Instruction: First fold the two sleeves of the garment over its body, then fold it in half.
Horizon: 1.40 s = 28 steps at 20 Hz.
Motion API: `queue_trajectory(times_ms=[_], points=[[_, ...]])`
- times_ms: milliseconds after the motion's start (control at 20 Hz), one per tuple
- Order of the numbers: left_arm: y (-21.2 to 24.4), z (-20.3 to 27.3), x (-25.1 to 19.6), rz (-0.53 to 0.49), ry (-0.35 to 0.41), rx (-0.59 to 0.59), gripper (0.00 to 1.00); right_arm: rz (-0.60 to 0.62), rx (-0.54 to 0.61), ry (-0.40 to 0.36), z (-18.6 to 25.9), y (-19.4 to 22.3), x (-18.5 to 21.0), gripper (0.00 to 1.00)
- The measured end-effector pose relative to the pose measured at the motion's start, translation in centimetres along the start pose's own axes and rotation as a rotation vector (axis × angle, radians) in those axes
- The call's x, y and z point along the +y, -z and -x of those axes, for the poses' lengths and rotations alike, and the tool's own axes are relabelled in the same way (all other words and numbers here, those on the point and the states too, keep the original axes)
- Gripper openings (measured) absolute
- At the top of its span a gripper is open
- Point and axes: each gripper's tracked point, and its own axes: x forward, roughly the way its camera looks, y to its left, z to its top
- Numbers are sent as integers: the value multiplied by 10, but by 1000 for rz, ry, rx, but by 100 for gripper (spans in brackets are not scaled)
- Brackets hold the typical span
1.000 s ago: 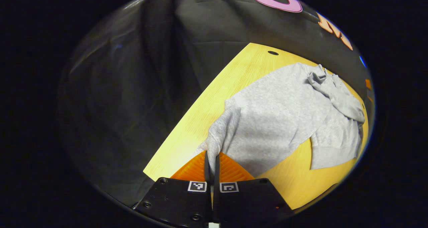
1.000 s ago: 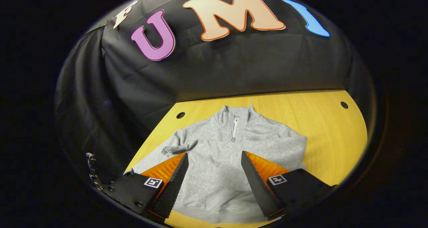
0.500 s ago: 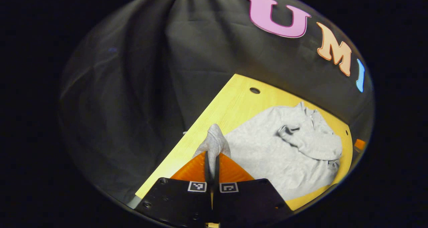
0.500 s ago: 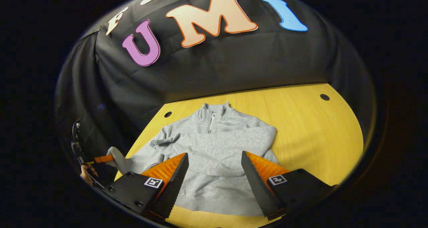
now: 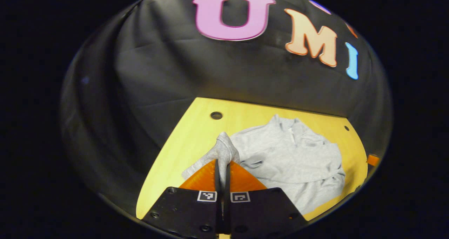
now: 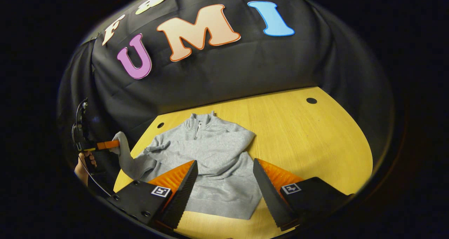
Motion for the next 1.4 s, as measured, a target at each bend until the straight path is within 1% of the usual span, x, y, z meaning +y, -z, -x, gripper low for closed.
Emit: queue_trajectory(times_ms=[200,250,450,550,600,750,800,850,900,950,1000,1200,1250,1350,1400], points=[[-23,-18,-69,-82,86,-30,2,-18,4,27,12,7,-23,98],[-25,-23,-86,-95,107,-31,0,-22,6,31,14,8,-27,98],[-36,-37,-150,-130,188,-35,0,-26,8,47,26,13,-45,98],[-35,-44,-181,-155,217,-28,2,-40,2,57,31,16,-54,98],[-32,-47,-199,-168,237,-25,0,-50,-1,61,35,17,-58,95],[-26,-55,-245,-191,296,-14,0,-85,-1,72,43,22,-73,95],[-22,-55,-257,-200,311,-12,0,-94,-2,76,44,24,-77,98],[-19,-57,-269,-209,324,-8,0,-105,-3,79,47,25,-82,98],[-16,-60,-281,-220,335,-3,0,-116,-4,80,49,29,-85,95],[-13,-62,-293,-229,348,2,0,-123,-5,82,49,29,-88,95],[-10,-64,-305,-237,361,9,0,-127,-6,83,49,31,-91,98],[7,-70,-347,-285,413,35,0,-133,-8,69,51,35,-99,98],[13,-73,-355,-292,415,42,0,-132,-10,66,51,35,-102,98],[25,-83,-363,-298,393,68,0,-136,-12,49,50,36,-105,98],[30,-85,-368,-276,402,73,1,-137,-8,36,51,39,-106,95]])
